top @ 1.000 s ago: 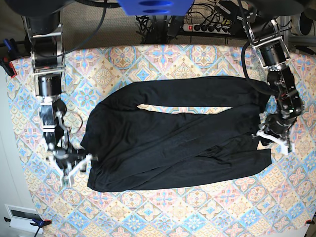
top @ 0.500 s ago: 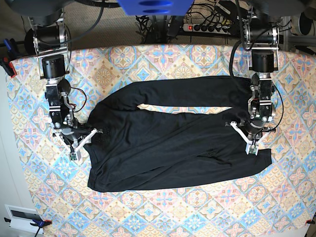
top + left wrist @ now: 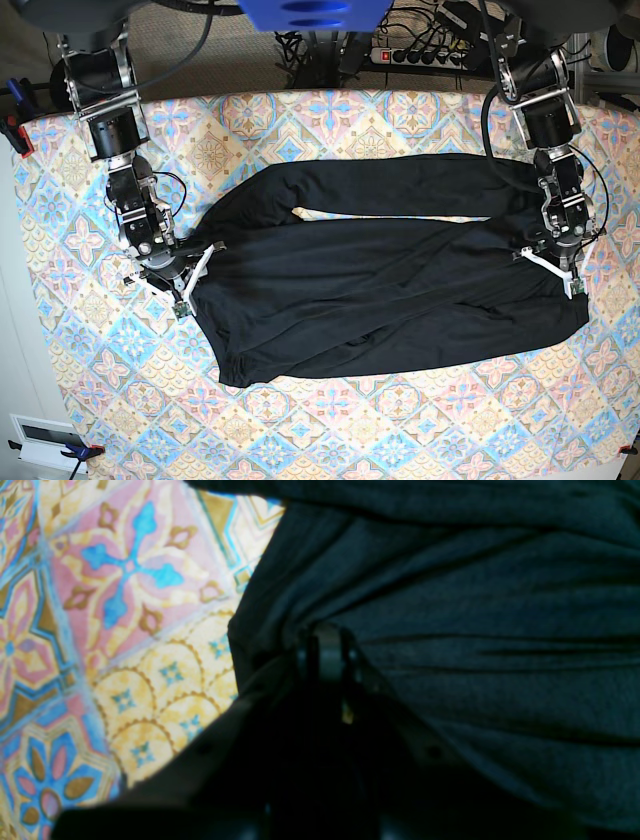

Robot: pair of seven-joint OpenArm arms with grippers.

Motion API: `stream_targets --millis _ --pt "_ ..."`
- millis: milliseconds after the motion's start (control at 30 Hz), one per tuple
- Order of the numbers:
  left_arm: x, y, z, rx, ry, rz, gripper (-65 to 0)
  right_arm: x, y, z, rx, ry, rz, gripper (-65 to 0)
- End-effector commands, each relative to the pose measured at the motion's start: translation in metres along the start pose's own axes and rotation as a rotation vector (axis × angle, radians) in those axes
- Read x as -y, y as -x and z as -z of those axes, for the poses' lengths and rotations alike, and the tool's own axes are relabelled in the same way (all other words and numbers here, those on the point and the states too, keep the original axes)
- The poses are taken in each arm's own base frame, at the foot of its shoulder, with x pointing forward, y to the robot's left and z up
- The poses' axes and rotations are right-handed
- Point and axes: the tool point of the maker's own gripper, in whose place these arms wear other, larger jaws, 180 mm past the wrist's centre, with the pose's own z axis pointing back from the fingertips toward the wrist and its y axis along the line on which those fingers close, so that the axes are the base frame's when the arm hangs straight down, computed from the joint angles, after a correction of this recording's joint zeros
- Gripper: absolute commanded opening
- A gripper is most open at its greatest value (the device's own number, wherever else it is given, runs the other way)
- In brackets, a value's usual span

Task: Layout the t-shirt on the table in an organized manner, then fold the t-shirt properly
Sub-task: 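Pull the shirt edges apart with both grippers to spread it flat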

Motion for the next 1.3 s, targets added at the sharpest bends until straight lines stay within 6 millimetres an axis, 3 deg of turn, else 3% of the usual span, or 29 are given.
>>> stream_targets --millis 0,67,267,433,633,800,900,1033,1200,1267 --pt "-0.011 -0.023 -0.002 0.052 -0.025 -0.003 -65.0 0.010 -0.038 -0.009 0.101 0.021 -0.011 -45.6" --pt "-0.011 -0.023 -0.002 0.052 -0.025 -0.003 -65.0 0.008 -0.048 -0.014 0.129 0.018 -0.019 -45.6" --pt "-0.013 -0.023 -0.003 0.053 -0.029 -0.008 -65.0 0.008 -0.049 -0.014 0.131 0.018 -0.018 -45.4" --pt "-0.014 -0.021 -0.003 0.047 -0.032 -0.005 -65.0 0.013 -0.029 -0.005 0.073 0.025 -0.005 -43.9" --pt "-0.027 0.002 -0.005 0.010 -0.046 0.029 -65.0 0.015 -0.016 0.000 0.038 0.029 0.004 -43.7" --pt "-0.030 0.005 -0.005 0.005 -0.048 0.027 -65.0 0.019 0.004 0.006 -0.019 0.035 0.017 -44.4" --pt "-0.027 0.000 -0.008 0.020 -0.037 0.022 -65.0 0.019 0.006 0.007 -0.025 0.036 0.018 -50.1" --pt "-0.028 0.005 -0.020 0.034 -0.024 0.026 -65.0 0.020 0.008 0.007 -0.031 0.036 0.019 -65.0" --pt "-0.019 0.022 -0.041 -0.036 0.044 0.062 -65.0 0.013 0.002 -0.001 -0.054 0.025 0.004 -65.0" --pt "-0.020 0.028 -0.050 -0.053 0.071 0.109 -65.0 -0.001 0.024 -0.005 -0.109 0.002 -0.006 -65.0"
